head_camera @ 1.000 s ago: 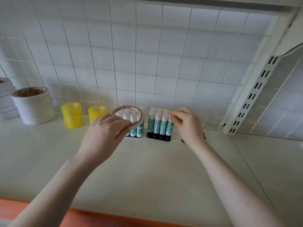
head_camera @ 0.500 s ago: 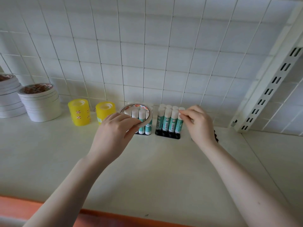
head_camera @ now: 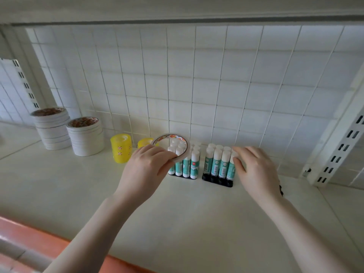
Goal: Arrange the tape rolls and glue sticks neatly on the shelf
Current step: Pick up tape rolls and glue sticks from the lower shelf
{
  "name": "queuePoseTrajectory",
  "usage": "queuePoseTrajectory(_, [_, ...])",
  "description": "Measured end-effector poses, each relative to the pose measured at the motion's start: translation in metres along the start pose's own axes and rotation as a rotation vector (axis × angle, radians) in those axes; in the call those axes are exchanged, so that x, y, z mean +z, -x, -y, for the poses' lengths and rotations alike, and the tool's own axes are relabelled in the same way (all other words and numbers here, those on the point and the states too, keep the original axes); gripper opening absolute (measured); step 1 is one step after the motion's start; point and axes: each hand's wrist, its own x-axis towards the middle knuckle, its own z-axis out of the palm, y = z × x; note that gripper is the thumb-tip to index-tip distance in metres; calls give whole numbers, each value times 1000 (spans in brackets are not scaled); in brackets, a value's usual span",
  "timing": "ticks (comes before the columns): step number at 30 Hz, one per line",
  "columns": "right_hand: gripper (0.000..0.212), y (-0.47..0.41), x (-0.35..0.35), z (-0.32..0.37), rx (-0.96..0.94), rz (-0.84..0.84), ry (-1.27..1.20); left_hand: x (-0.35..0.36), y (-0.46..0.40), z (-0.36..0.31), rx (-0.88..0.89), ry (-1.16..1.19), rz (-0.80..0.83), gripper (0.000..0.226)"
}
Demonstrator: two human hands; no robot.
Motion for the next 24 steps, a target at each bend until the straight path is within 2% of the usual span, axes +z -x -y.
queuePoseTrajectory(4, [21,-10,-4,19,-25,-11,-40,-12,0,7,-20,-36,-13,31])
queuePoseTrajectory(11, [19,-25,7,79,-90,67,-111,-42,6,56,-39,-57,-19,30])
queuePoseTrajectory(16, [15,-33,35,139,-103,115,-101,-74,16,115,-36,-47,-45,34])
queuePoseTrajectory(21, [30,-33,81,202,-62,149,-98,-110,23,191,-17,-60,-26,31])
queuePoseTrajectory(24, [21,-33,109,237,-32,181,-73,-127,25,233,-36,-82,-13,19])
